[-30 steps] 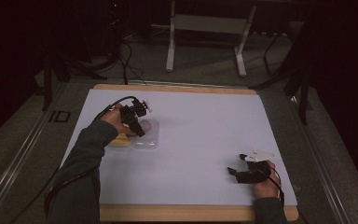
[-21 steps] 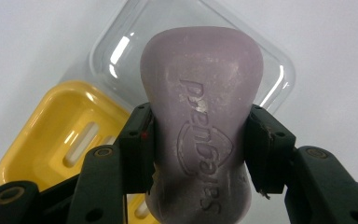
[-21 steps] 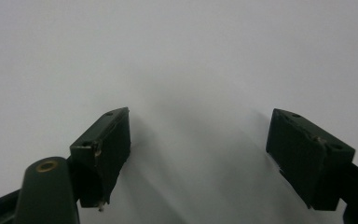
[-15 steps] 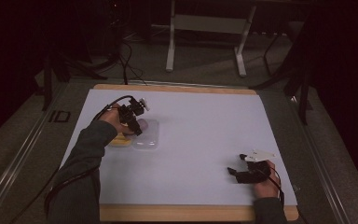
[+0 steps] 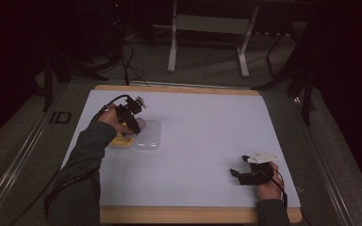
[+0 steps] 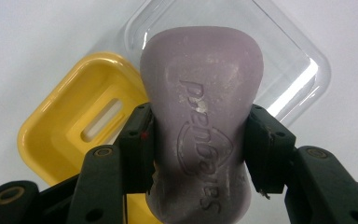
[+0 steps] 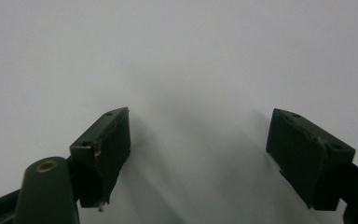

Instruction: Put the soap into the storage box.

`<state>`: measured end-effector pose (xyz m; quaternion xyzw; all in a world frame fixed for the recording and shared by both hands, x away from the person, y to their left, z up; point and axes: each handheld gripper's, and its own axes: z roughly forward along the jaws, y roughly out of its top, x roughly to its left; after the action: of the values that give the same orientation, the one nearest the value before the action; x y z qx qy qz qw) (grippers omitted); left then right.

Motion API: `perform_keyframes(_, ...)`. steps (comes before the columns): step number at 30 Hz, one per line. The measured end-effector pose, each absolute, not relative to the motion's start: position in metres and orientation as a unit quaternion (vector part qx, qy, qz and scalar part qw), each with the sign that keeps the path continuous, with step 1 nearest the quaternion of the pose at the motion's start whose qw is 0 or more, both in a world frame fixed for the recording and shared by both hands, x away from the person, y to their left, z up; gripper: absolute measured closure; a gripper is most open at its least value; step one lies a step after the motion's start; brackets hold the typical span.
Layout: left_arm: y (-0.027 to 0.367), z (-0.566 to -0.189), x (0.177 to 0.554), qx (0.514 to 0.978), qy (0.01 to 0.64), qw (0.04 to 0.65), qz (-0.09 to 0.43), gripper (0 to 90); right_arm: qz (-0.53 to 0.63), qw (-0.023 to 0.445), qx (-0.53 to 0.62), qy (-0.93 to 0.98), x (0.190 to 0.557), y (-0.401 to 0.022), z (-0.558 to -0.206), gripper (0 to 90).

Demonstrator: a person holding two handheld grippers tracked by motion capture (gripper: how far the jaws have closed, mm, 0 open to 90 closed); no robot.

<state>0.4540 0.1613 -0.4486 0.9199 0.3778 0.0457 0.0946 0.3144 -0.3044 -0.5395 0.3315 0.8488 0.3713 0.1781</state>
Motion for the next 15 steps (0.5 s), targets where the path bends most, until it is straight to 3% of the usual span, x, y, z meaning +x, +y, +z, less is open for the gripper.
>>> perform_keyframes(15,0.1696,-0.4501,0.4543,0.908,0.404,0.097,0.047,49.8,0.371,0.179,0.331,0.849,0.3144,-0.3043,-0.5396,21.3)
